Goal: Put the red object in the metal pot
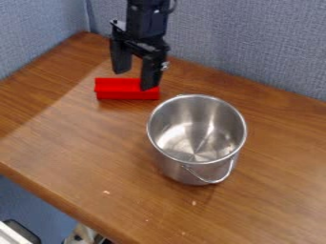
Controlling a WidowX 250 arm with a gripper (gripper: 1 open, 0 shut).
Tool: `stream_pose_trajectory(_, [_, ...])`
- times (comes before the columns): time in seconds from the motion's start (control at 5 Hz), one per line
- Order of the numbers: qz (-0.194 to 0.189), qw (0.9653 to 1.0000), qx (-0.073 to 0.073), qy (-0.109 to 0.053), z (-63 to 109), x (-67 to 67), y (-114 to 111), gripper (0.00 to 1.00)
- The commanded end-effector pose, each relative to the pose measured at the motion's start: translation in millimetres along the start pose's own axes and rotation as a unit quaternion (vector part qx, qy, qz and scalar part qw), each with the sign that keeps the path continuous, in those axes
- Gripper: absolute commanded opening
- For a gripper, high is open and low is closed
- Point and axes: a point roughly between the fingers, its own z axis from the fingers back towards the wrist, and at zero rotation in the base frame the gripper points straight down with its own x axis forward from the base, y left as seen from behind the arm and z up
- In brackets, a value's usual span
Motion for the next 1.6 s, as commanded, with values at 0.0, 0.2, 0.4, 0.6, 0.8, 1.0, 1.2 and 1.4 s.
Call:
stream_pose_trajectory(0.0, [-0.103,0.9933,0.052,-0.005,0.0,-2.4,19,1.00])
stream_pose_trajectory(0.2, [-0.101,0.9927,0.064,-0.006,-4.5,1.8,40,1.00])
stream_pose_trajectory(0.4, [-0.102,0.9922,0.071,-0.005,-8.9,3.6,59,1.00])
stream_pose_trajectory(0.6, [-0.111,0.9912,0.072,-0.005,-23.3,9.2,66,1.00])
stream_pose_trajectory(0.8, [-0.117,0.9909,0.066,-0.007,-36.7,12.9,65,0.00])
stream_pose_trajectory(1.0, [-0.082,0.9948,0.061,-0.006,-32.9,6.4,60,0.00])
stream_pose_trajectory(1.2, [-0.049,0.9968,0.061,-0.013,-25.5,-0.8,55,0.00])
stream_pose_trajectory(1.4, [-0.071,0.9947,0.068,-0.027,-20.0,6.7,45,0.00])
